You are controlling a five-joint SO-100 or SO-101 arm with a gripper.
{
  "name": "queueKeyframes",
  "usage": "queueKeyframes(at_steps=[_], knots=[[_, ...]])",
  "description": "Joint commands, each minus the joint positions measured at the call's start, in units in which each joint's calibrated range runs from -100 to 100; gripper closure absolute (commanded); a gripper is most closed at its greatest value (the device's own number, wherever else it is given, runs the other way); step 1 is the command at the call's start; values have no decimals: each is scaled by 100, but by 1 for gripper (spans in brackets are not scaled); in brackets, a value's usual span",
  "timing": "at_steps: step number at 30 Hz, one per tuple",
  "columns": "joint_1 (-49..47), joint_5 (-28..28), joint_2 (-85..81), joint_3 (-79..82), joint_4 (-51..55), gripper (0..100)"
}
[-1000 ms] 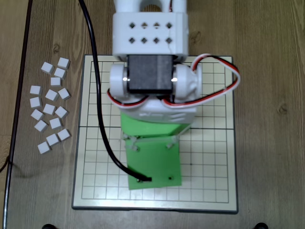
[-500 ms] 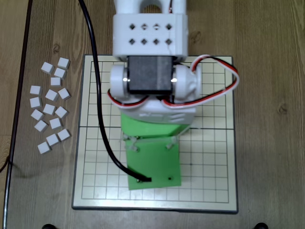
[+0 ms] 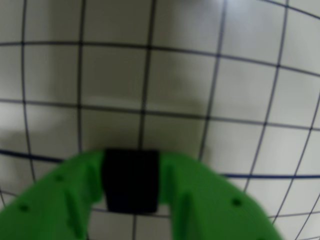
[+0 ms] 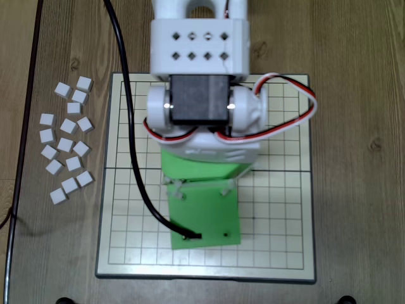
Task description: Grasp a Black stone and put it on the board on position (0,0).
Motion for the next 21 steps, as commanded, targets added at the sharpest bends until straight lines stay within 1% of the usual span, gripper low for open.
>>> queueKeyframes(at_steps=[1,10,21], knots=[[70,0,-240,-52,-89,94],[70,-24,-214,-42,-97,94],[52,-20,-240,-42,-155,90]])
